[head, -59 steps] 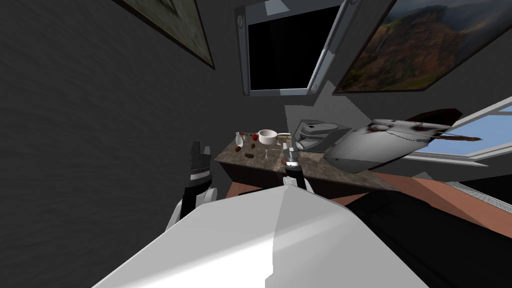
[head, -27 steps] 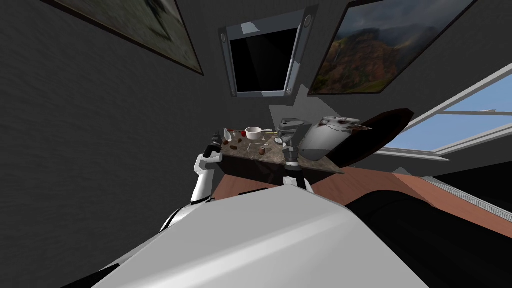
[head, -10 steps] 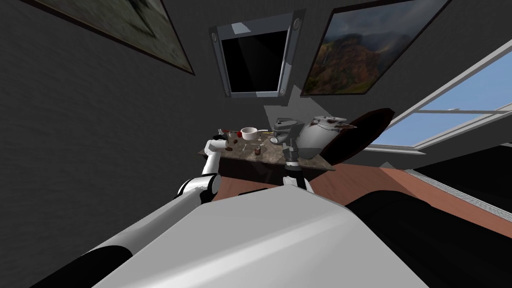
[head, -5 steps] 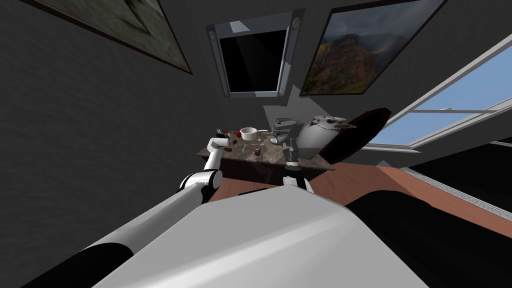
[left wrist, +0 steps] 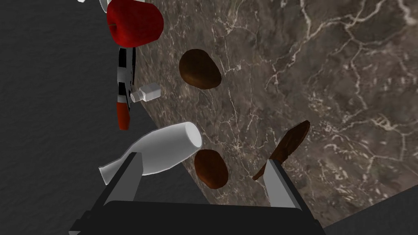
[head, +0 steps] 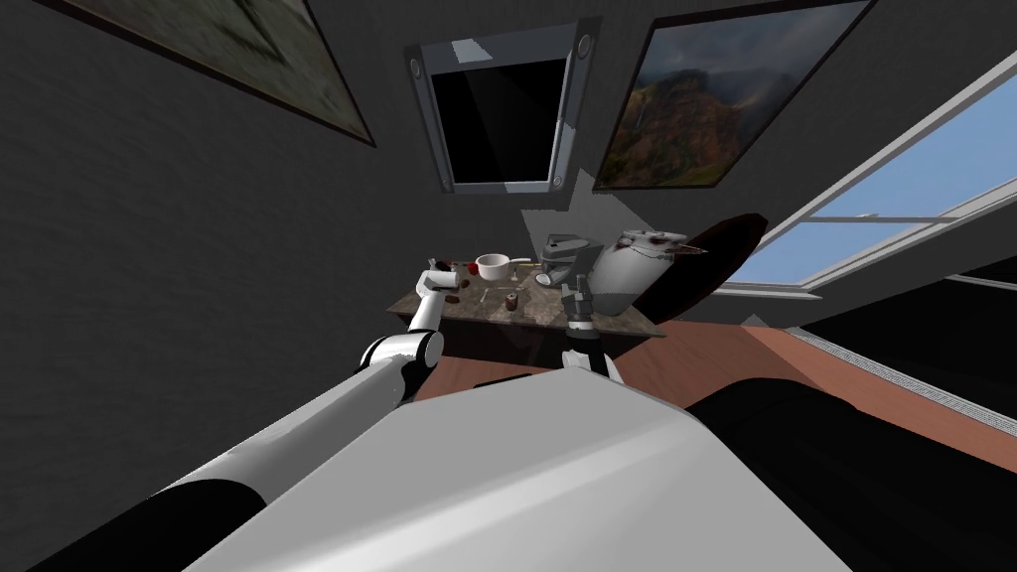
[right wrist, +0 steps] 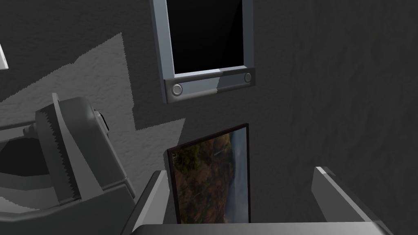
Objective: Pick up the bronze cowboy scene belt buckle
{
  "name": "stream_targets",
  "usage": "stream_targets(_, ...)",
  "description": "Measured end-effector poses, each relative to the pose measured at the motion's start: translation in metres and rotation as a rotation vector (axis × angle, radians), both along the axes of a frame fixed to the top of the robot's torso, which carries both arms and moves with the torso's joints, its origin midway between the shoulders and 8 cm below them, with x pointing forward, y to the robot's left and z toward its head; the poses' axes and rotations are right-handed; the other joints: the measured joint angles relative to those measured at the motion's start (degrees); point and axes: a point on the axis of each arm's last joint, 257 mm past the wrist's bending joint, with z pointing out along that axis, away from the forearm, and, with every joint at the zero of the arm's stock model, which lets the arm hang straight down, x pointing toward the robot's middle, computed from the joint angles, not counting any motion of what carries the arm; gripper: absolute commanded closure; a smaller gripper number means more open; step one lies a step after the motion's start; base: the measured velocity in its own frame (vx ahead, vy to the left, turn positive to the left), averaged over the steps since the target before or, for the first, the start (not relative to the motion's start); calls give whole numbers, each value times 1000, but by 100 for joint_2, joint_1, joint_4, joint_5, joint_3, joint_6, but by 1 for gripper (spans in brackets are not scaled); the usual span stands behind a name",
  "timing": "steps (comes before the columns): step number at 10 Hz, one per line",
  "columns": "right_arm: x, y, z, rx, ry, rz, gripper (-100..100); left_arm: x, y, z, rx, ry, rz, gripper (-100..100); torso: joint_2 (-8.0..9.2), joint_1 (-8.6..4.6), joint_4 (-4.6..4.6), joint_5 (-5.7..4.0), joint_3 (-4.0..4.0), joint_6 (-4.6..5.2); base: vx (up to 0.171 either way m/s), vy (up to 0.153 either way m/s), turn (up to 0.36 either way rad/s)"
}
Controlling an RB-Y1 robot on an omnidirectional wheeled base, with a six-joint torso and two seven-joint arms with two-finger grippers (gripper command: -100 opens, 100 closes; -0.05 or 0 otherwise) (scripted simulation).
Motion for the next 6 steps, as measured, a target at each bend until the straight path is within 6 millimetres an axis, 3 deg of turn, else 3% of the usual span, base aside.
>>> stream_targets(6, 0, 0, 0, 0, 0, 0, 0, -22, -12, -37, 32, 221, -1, -100, -2, 3, -3, 2, -3, -2, 46, 47, -52)
